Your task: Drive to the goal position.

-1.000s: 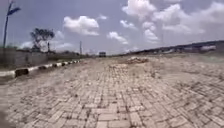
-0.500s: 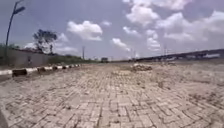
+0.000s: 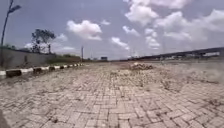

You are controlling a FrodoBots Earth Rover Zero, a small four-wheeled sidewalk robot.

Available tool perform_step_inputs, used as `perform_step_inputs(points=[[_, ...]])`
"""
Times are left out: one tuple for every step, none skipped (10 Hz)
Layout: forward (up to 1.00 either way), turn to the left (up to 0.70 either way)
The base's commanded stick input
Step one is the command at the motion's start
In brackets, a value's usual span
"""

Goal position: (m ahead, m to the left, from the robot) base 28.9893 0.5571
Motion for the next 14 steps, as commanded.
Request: perform_step_inputs(points=[[0.85,0.34],[0.85,0.24],[0.85,0.08],[0.85,0.0],[0.85,0.0],[0.85,0.0],[0.85,0.0],[0.85,0.0],[0.85,0.0],[0.85,0.0],[0.85,0.0],[0.85,0.0],[0.85,0.0],[0.85,0.0]])
